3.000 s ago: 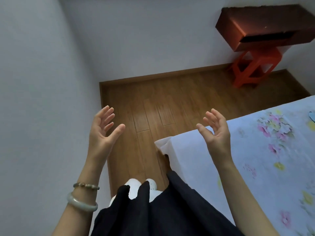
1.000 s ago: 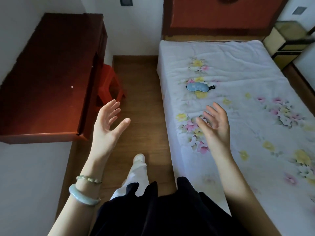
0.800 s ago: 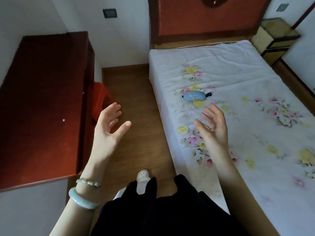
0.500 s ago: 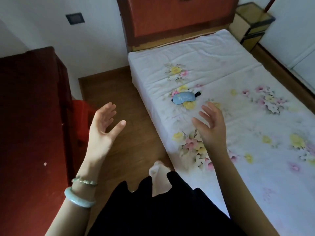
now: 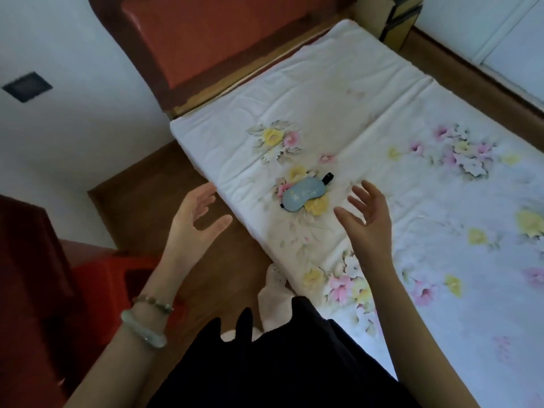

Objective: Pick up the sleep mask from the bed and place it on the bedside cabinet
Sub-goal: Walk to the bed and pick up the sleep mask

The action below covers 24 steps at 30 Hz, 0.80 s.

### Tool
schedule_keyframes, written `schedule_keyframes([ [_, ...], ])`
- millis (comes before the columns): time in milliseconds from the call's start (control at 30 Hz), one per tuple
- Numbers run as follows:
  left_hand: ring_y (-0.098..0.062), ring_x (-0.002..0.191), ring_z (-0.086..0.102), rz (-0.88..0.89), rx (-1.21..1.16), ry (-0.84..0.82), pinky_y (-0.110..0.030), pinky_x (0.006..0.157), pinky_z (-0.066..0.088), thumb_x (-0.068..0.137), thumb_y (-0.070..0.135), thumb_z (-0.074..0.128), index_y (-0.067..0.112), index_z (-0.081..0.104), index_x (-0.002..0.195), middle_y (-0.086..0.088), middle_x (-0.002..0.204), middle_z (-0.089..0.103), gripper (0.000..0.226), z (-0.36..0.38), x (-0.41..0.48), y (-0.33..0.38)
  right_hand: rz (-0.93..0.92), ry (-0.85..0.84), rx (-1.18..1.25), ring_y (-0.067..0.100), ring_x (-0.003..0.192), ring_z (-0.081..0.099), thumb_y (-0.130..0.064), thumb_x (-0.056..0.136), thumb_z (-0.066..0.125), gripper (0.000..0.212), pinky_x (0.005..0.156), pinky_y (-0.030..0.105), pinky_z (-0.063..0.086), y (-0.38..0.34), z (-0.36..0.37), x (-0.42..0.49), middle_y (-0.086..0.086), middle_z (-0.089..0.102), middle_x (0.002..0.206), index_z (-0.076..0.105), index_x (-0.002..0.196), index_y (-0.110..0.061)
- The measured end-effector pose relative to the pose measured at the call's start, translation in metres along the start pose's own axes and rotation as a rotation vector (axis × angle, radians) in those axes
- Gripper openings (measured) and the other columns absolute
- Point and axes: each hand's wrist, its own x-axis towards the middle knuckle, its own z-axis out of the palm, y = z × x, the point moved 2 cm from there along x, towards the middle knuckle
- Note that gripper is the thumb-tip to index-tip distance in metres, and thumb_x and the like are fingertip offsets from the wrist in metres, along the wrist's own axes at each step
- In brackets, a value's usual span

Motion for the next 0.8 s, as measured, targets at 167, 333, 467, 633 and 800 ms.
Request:
schedule_keyframes([
  [167,0.007,0.116,0.05,0.006,0.034,-0.12,-0.01,0.096,0.038,0.078,0.022,0.075,0.032,0.045,0.129,0.013,0.13,0.052,0.06,0.012,0.086,0.0,0.028,0.019,-0.032,0.006,0.115,0.053,-0.009,0.08,0.071,0.062,0.085,0.021,0.049,-0.006,0.019,0.055,-0.007,0.053,0.126,0.043,0.133,-0.025],
  [333,0.002,0.118,0.051,-0.038,0.039,-0.208,-0.016,0.093,0.039,0.079,0.025,0.074,0.032,0.047,0.129,0.013,0.133,0.052,0.057,0.027,0.145,-0.003,0.078,0.1,-0.044,0.008,0.118,0.053,-0.009,0.08,0.07,0.062,0.089,0.023,0.049,0.0,0.023,0.088,-0.007,0.052,0.128,0.044,0.133,-0.027],
  [467,0.003,0.118,0.05,-0.023,0.078,-0.352,-0.022,0.098,0.04,0.079,0.025,0.074,0.025,0.047,0.132,0.012,0.13,0.053,0.059,0.049,0.186,-0.007,0.123,0.147,-0.08,0.009,0.118,0.053,-0.013,0.08,0.07,0.06,0.089,0.021,0.05,0.017,0.029,0.107,-0.005,0.052,0.132,0.044,0.133,-0.025],
  [633,-0.002,0.119,0.05,0.042,0.203,-0.599,-0.02,0.1,0.038,0.079,0.033,0.073,0.026,0.044,0.134,0.012,0.131,0.051,0.063,0.079,0.232,-0.028,0.171,0.209,-0.168,0.005,0.114,0.052,-0.016,0.079,0.072,0.062,0.086,0.008,0.046,0.05,0.045,0.126,-0.009,0.053,0.126,0.043,0.134,-0.026],
  [800,-0.009,0.12,0.047,0.146,0.359,-0.853,-0.023,0.101,0.036,0.08,0.027,0.073,0.021,0.041,0.138,0.005,0.135,0.049,0.066,0.115,0.284,-0.078,0.239,0.259,-0.261,0.006,0.111,0.05,-0.012,0.08,0.07,0.062,0.085,0.004,0.042,0.104,0.082,0.139,-0.008,0.051,0.127,0.043,0.135,-0.019],
])
